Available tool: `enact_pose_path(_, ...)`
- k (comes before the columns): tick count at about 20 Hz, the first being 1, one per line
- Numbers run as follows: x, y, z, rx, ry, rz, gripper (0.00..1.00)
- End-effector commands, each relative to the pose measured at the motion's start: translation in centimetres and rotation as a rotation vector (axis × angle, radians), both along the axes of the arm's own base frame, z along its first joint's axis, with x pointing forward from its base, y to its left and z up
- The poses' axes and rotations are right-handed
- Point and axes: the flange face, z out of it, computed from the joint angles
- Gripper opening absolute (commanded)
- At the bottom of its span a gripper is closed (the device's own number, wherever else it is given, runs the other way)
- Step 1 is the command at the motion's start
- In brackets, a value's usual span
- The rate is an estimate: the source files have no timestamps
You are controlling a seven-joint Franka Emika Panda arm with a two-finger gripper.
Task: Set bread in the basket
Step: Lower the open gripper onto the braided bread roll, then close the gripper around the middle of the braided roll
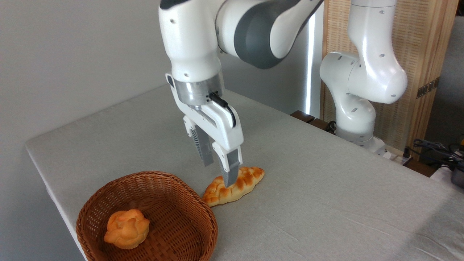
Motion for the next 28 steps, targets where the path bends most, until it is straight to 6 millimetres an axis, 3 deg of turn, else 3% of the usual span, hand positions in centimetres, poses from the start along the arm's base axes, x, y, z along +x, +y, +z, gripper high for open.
enact_pose_path(1,-1.9,0.1,-3.0,0.008,0.010,-0.024,1.00)
enact_pose_path(10,-2.4,-2.0,-6.5,0.011,0.035,-0.061,1.00)
enact_pose_path(16,-2.1,-2.4,-7.4,0.014,0.041,-0.072,1.00)
enact_pose_path(17,-2.1,-2.4,-7.4,0.017,0.041,-0.074,0.96)
enact_pose_path(20,-2.1,-1.9,-7.4,0.019,0.042,-0.068,0.66)
enact_pose_path(21,-2.1,-1.9,-7.5,0.019,0.044,-0.068,0.61)
enact_pose_path(28,-2.0,-2.0,-7.7,0.018,0.047,-0.067,0.61)
